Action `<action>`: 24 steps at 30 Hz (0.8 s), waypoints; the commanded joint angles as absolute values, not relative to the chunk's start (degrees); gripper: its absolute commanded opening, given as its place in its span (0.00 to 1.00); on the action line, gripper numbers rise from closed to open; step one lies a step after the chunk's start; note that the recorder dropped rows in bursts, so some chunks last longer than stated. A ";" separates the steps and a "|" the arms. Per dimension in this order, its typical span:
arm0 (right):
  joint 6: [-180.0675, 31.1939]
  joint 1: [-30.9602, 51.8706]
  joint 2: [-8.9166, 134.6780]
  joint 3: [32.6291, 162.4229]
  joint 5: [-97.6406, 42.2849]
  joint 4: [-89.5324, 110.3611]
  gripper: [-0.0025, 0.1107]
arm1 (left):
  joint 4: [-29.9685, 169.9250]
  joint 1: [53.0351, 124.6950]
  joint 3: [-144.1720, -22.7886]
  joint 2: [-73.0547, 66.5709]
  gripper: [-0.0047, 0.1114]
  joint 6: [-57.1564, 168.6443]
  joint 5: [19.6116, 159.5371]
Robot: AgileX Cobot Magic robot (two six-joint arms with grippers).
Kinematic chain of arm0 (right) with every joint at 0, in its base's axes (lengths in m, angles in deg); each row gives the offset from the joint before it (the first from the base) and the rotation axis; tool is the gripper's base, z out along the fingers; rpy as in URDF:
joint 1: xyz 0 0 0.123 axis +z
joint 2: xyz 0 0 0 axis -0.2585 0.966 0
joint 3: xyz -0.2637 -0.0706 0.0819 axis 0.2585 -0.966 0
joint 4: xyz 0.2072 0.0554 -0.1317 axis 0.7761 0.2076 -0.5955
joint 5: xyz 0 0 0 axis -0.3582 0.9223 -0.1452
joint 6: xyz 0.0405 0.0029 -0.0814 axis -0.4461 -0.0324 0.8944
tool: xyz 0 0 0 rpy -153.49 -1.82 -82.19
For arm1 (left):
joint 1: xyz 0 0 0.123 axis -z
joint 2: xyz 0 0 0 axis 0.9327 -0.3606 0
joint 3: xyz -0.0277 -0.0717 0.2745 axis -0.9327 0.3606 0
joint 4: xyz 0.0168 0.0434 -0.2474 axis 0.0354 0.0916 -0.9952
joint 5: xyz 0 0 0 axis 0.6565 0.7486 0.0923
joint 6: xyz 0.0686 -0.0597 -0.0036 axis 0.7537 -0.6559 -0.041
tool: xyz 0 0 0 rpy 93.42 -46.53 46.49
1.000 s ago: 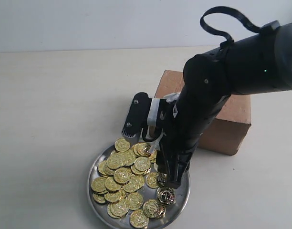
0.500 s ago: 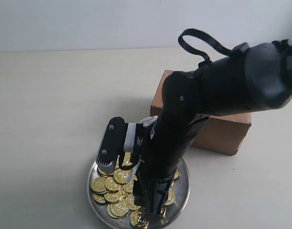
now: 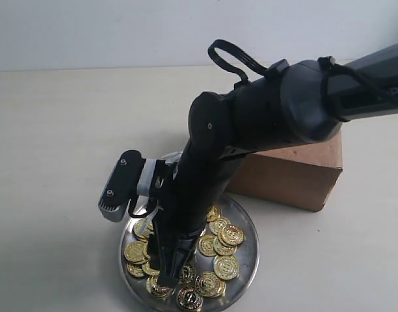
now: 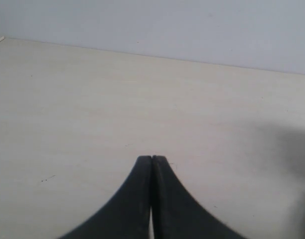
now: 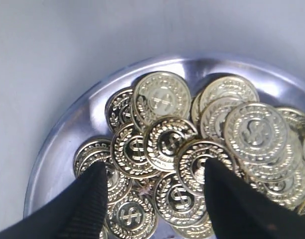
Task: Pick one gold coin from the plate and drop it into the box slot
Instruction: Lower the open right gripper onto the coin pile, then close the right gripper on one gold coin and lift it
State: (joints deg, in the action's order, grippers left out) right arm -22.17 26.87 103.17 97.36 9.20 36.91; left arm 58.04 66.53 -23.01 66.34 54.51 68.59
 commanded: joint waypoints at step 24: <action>-15.09 28.35 107.48 97.74 2.30 41.89 0.50 | 57.37 66.80 -22.79 66.57 0.04 54.61 69.16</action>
State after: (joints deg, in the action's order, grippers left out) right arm -15.51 28.30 107.43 97.50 2.75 41.95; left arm 58.04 66.53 -23.01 66.34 54.51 68.59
